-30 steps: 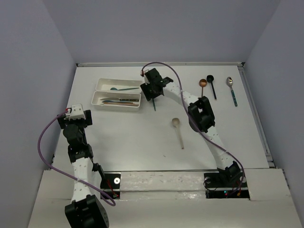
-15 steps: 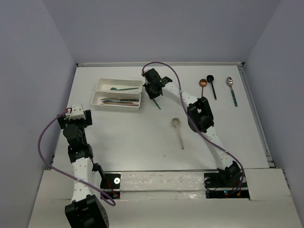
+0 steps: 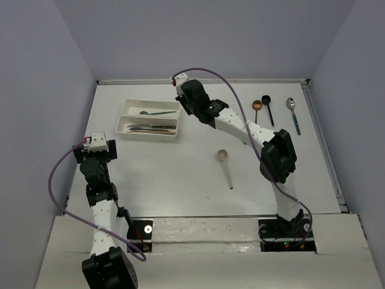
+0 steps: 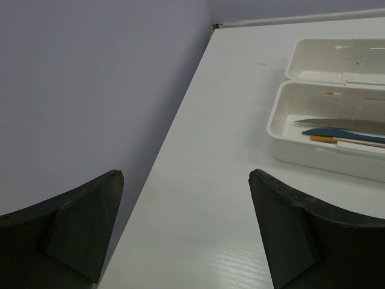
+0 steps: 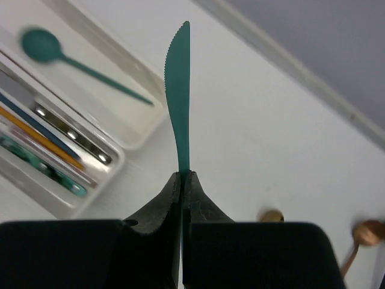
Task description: Sort the eating utensils into containers
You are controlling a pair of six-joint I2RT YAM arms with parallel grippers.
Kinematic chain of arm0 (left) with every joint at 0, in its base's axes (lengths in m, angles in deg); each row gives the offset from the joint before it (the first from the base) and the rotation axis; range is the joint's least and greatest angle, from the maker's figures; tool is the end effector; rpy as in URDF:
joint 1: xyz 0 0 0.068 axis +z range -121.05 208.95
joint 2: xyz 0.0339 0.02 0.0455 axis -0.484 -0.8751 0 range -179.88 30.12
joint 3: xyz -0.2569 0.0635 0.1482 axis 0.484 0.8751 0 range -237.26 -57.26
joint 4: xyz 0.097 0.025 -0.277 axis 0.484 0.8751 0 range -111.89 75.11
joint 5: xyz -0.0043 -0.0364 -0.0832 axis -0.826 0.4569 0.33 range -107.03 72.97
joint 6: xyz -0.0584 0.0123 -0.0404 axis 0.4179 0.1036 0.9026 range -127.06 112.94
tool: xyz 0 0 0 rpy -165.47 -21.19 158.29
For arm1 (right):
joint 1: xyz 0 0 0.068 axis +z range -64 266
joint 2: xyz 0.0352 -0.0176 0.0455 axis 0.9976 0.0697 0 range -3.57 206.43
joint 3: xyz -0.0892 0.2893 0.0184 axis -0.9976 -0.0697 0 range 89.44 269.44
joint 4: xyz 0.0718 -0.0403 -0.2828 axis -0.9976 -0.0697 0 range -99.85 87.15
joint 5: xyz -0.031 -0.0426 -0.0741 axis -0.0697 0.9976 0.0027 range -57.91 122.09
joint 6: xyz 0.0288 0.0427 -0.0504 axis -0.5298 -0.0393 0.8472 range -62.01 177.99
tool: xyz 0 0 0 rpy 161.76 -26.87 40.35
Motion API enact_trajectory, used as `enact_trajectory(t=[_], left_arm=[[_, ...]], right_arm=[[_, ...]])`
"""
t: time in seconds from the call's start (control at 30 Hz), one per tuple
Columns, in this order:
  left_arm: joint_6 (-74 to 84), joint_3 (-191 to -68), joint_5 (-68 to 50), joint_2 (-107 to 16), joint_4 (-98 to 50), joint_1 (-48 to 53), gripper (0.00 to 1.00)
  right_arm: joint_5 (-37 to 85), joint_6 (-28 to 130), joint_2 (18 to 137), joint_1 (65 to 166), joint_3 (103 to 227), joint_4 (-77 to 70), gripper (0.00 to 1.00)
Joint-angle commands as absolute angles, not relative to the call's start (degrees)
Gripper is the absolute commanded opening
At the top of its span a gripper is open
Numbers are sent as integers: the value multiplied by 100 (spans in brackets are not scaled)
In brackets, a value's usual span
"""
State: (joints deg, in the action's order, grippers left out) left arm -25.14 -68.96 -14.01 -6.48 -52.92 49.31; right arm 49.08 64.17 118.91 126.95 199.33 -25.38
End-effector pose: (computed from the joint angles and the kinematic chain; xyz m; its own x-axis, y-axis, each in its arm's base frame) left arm 0.1837 0.0648 0.2404 0.0026 0.3316 -0.9434 -0.3146 0.8958 0.3140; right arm 0.4436 0.3619 0.2849 -0.3840 -0.4693 -0.7952 -0.4903 0.8334 -0.2551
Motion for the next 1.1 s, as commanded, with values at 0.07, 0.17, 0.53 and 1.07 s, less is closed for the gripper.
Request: enact_trajectory(t=[0.07, 0.17, 0.53, 1.07], left_arm=[[-2174, -7649, -948, -793, -4995, 4960, 99], [-2086, -8482, -387, -838, -4064, 4960, 99], [-2402, -7826, 241, -732, -4131, 4969, 99], [-2428, -7633, 274, -671, -4342, 4969, 99]], right_arm=[[4959, 8742, 12218, 13786, 20596, -539, 0], [4354, 9155, 12937, 13848, 21467, -944, 0], [4140, 9552, 14066, 13900, 22128, -1384, 0], [4378, 8859, 13259, 14058, 22032, -1446, 54]])
